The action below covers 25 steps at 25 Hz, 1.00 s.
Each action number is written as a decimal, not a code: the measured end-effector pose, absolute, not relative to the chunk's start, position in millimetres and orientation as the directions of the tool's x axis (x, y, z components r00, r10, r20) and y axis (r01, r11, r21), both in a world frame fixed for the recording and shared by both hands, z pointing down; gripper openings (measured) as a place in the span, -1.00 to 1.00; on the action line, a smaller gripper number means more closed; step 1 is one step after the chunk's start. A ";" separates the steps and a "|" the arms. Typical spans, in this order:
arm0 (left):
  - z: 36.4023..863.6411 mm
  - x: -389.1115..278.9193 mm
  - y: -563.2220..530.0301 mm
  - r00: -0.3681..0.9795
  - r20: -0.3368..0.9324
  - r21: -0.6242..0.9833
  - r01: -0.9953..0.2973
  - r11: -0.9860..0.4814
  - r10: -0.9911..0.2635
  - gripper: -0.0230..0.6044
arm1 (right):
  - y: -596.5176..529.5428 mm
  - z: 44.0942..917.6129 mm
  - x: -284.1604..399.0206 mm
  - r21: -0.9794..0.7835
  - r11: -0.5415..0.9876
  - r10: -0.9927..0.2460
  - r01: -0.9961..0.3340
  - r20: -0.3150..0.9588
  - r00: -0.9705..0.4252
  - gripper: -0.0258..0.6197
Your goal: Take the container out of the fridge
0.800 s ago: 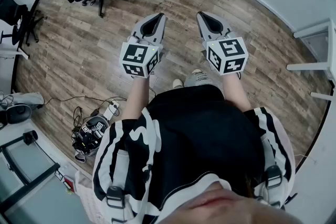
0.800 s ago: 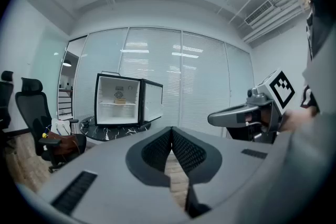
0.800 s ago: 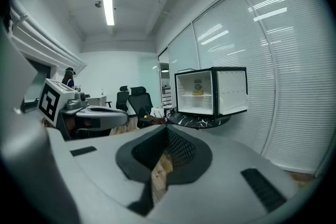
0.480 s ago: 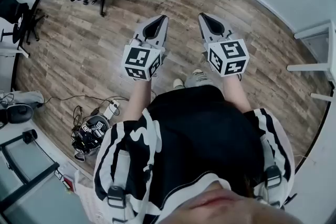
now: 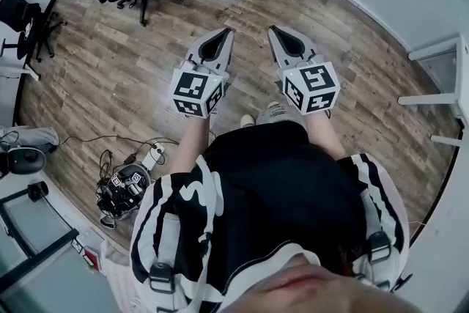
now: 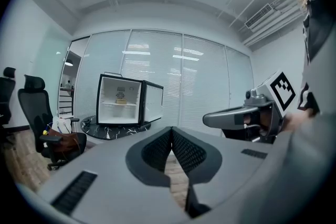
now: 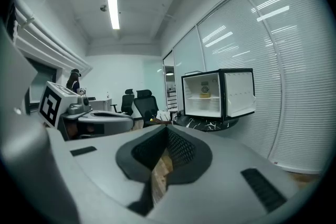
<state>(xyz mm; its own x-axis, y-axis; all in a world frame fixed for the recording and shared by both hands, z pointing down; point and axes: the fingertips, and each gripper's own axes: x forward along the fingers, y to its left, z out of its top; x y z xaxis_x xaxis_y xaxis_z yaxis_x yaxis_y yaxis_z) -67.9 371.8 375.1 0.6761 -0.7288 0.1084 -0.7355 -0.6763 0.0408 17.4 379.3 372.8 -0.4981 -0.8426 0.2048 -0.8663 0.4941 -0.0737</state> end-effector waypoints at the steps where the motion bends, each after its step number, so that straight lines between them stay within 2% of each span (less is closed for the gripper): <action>1: 374.9 -67.7 372.0 0.678 0.107 0.042 -0.734 -0.678 -0.727 -0.90 | 379.7 370.5 15.9 -0.074 0.496 -0.844 -0.865 0.194 -0.500 -0.89; 25: 368.5 -65.2 346.9 0.690 0.079 0.057 -0.724 -0.687 -0.720 -0.91 | 357.3 359.2 5.7 -0.049 0.503 -0.845 -0.863 0.181 -0.503 -0.89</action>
